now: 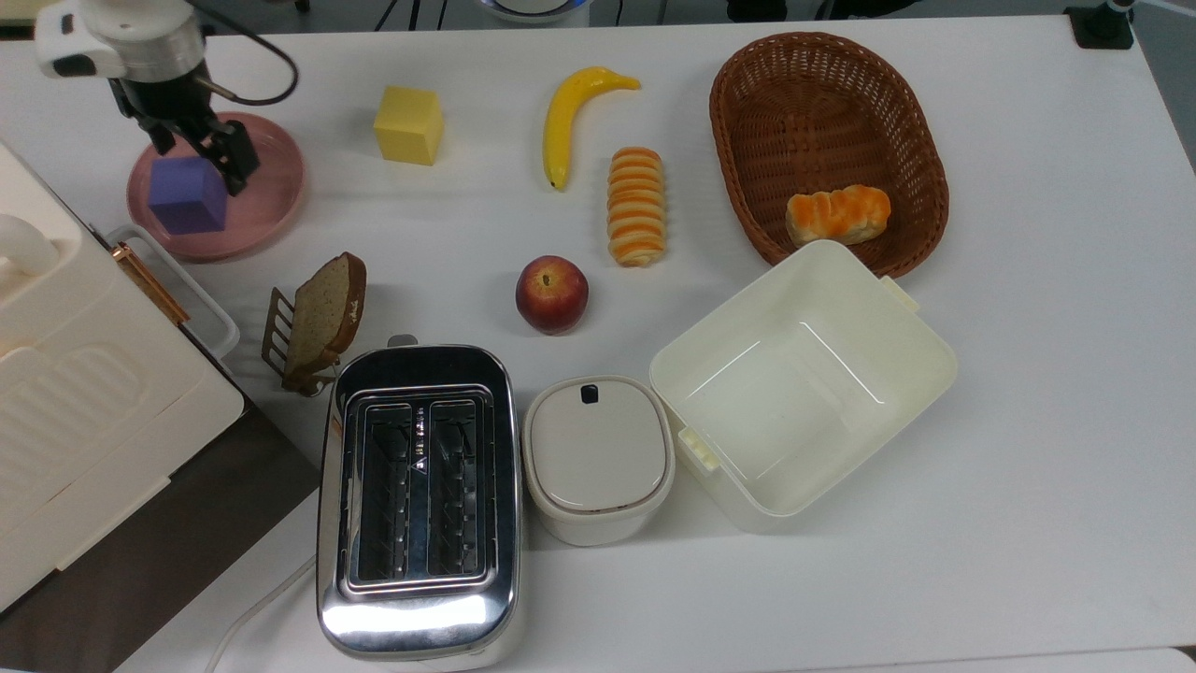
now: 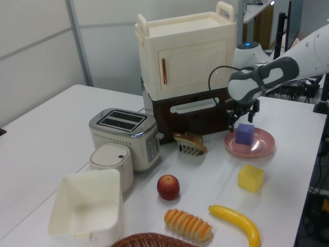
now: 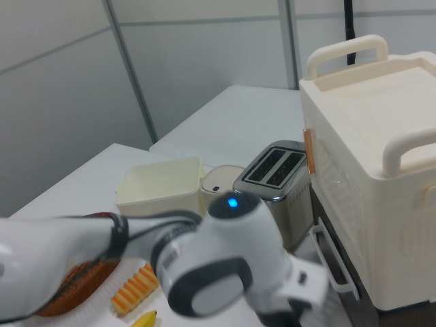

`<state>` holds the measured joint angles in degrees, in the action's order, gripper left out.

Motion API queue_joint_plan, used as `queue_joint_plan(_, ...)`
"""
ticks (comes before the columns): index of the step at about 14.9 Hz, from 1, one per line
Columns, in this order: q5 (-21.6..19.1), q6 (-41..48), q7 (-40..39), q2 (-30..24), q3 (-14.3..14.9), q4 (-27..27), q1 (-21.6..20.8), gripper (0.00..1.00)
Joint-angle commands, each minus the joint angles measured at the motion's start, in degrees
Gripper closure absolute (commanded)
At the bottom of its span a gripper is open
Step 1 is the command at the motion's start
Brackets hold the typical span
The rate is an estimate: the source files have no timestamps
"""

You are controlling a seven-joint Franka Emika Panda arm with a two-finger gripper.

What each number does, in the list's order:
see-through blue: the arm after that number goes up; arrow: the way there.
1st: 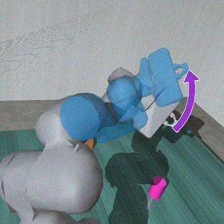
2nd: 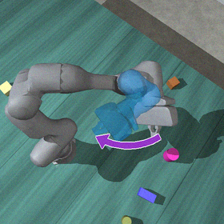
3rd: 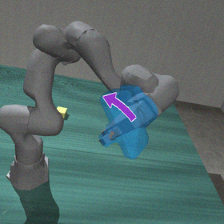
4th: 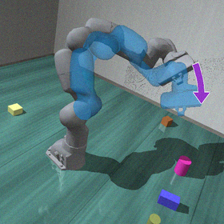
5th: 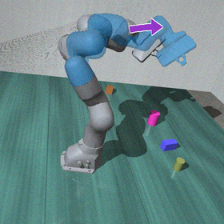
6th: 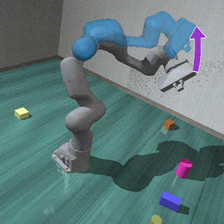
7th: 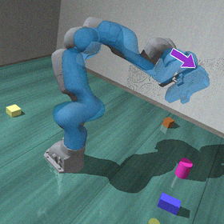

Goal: Put the purple cube on a plate

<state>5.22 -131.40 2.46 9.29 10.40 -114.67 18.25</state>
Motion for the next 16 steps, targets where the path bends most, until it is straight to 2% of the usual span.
queue_joint_plan(1, 0.3, 16.2, 0.5, -4.6, -2.0, 6.8, -5.8, 0.00)
queue_joint_plan(2, 0.0, 21.6, 0.7, -5.0, -2.4, 10.2, -7.3, 0.00)
queue_joint_plan(4, -0.2, 26.7, 3.7, -6.6, -4.2, 13.8, -9.6, 0.00)
queue_joint_plan(7, -0.3, 27.1, 8.2, -9.6, -7.4, 14.0, -11.1, 0.00)
queue_joint_plan(9, -0.3, 27.1, 8.8, -10.3, -7.9, 14.2, -12.2, 0.00)
queue_joint_plan(13, -0.3, 28.7, 11.9, -10.8, -11.9, 14.2, -13.4, 0.00)
queue_joint_plan(16, -0.3, 29.0, 12.0, -10.9, -12.1, 14.2, -13.6, 0.00)
